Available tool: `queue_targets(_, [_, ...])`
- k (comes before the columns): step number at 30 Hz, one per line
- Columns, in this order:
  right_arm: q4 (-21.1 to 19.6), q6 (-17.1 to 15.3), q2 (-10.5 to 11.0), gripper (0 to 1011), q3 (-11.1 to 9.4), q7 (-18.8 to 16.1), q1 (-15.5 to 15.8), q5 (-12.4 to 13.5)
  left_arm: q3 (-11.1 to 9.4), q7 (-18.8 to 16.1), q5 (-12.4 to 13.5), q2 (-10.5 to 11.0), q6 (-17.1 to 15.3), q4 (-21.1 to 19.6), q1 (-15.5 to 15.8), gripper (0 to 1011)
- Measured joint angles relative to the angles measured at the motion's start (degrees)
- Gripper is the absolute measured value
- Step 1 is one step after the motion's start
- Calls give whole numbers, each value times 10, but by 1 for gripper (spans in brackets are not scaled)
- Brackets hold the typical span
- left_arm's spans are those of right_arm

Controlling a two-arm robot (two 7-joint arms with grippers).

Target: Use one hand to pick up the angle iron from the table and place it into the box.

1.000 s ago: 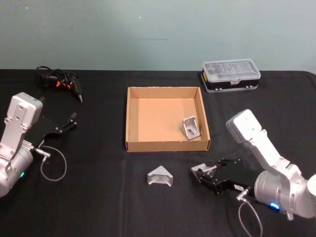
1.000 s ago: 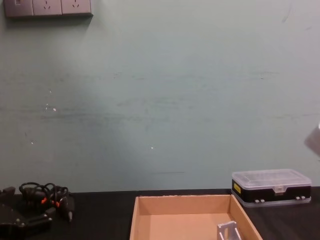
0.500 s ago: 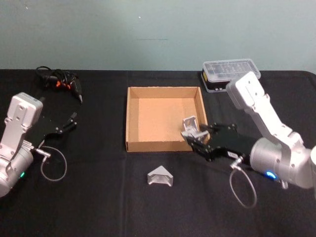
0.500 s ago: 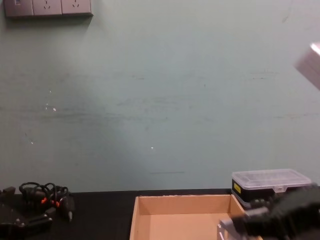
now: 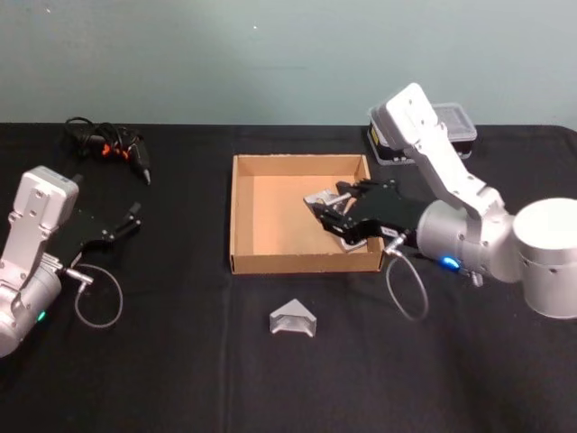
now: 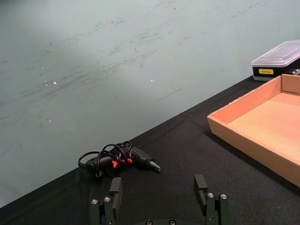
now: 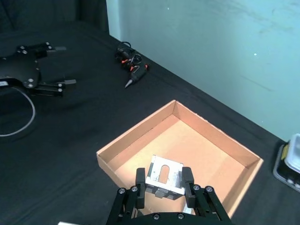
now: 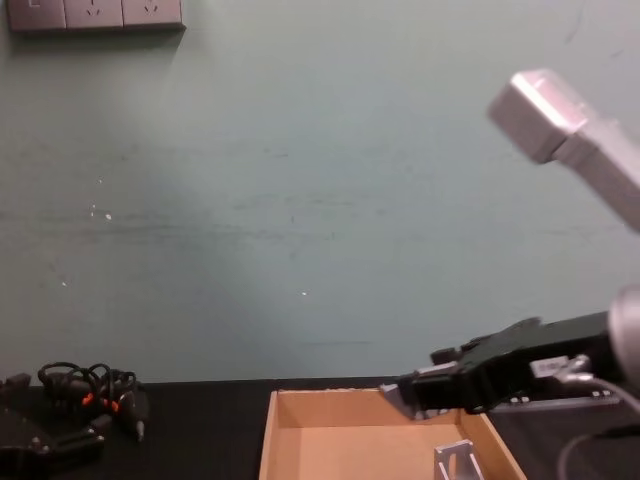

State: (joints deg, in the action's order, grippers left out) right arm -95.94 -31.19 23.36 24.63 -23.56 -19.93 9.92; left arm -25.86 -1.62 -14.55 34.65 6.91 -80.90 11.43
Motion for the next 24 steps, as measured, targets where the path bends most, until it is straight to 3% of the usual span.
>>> queue_targets(4, [60, 14, -19, 471, 17, -12, -33, -4, 0, 0, 0, 0, 0, 0, 0, 1000])
queue_targets(11, [125, 28, -39, 471, 38, -24, -65, -10, 0, 0, 0, 0, 0, 0, 0, 1000])
queue_targets(24, [189, 42, -56, 471, 62, -38, -94, -21, 0, 0, 0, 0, 0, 0, 0, 1000])
